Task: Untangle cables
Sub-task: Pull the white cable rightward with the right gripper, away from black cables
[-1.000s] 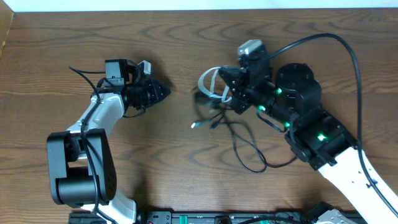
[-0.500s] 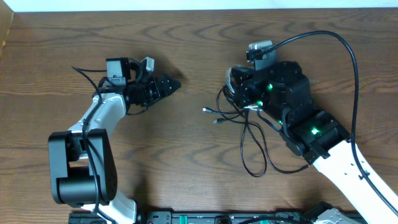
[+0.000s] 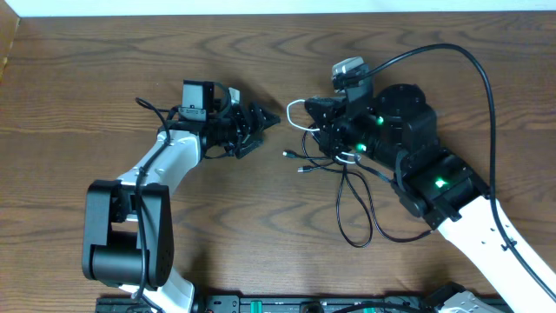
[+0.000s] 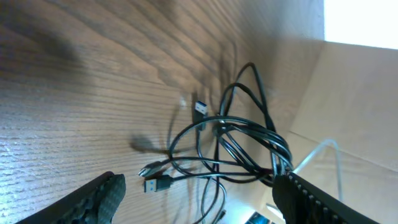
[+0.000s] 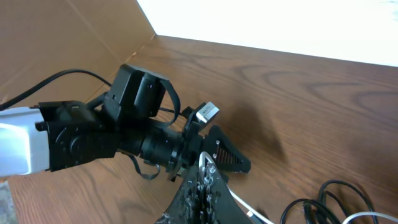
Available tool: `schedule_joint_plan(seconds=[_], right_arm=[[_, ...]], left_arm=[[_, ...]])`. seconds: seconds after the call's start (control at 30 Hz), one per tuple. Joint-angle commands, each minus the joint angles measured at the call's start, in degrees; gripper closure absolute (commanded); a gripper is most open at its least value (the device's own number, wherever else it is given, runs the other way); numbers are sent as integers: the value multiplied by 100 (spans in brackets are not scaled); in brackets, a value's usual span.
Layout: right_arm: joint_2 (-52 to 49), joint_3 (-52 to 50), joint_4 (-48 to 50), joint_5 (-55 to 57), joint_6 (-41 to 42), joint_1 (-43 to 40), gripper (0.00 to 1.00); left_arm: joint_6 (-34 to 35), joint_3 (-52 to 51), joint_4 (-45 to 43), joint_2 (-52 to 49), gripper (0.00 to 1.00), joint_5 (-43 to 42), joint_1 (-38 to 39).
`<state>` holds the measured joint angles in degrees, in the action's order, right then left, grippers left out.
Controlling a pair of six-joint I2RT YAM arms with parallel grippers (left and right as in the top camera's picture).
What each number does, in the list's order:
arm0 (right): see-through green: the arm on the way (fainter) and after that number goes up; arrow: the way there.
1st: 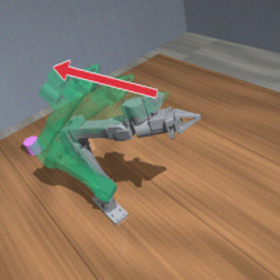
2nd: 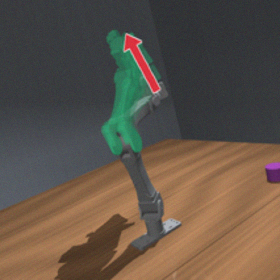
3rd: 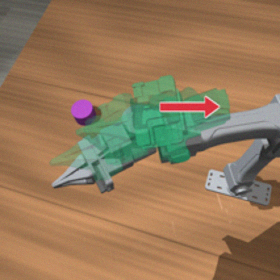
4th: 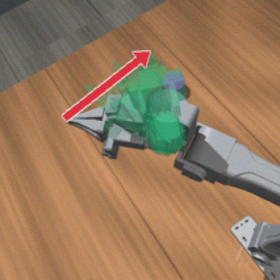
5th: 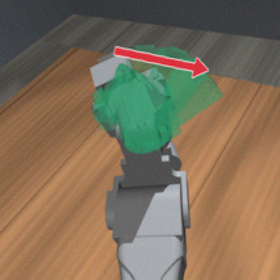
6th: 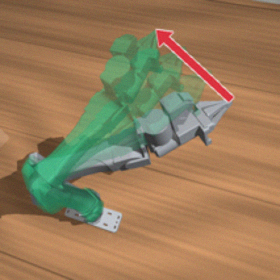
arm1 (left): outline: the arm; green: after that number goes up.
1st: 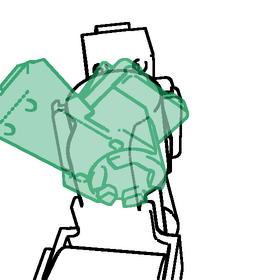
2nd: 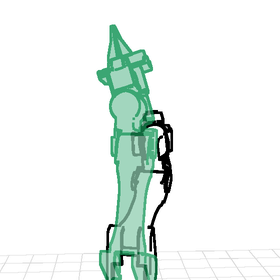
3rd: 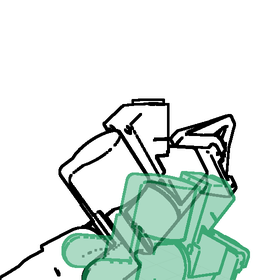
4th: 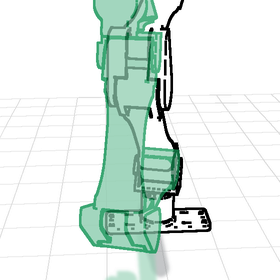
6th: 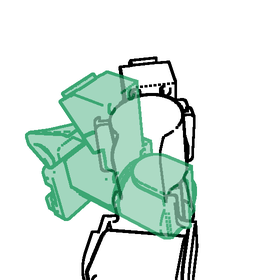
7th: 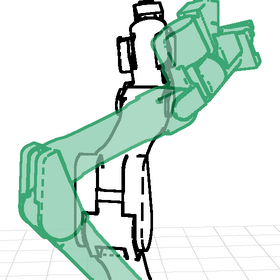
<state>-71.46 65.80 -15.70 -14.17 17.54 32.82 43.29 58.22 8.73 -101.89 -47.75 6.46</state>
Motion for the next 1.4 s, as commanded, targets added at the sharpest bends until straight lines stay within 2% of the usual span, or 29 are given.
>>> schedule_joint_plan(seconds=[0.0,0.13,0.3,0.5,0.63,0.8,1.13,1.37], right_arm=[[223,13,-103,-79,-92,-223,99],[610,13,-590,-72,90,-675,99],[1019,13,-1696,295,229,-1373,99],[1029,13,-3311,1904,426,-2114,99],[844,7,-4004,3121,811,-2549,99],[518,7,-4186,3705,907,-3034,99],[-450,7,-3950,3713,922,-3661,99],[-1134,7,-3803,2933,647,-3668,96]], left_arm=[[177,13,24,-13,20,1005,-4],[177,13,114,-13,19,1749,-4],[149,13,149,-13,20,1888,-4],[-321,13,149,-13,19,1891,-4],[-535,13,149,-13,19,1891,-4],[-535,13,151,-13,19,1891,-4],[-535,13,168,-13,20,1891,-4],[-535,13,168,-13,19,1891,-4]])
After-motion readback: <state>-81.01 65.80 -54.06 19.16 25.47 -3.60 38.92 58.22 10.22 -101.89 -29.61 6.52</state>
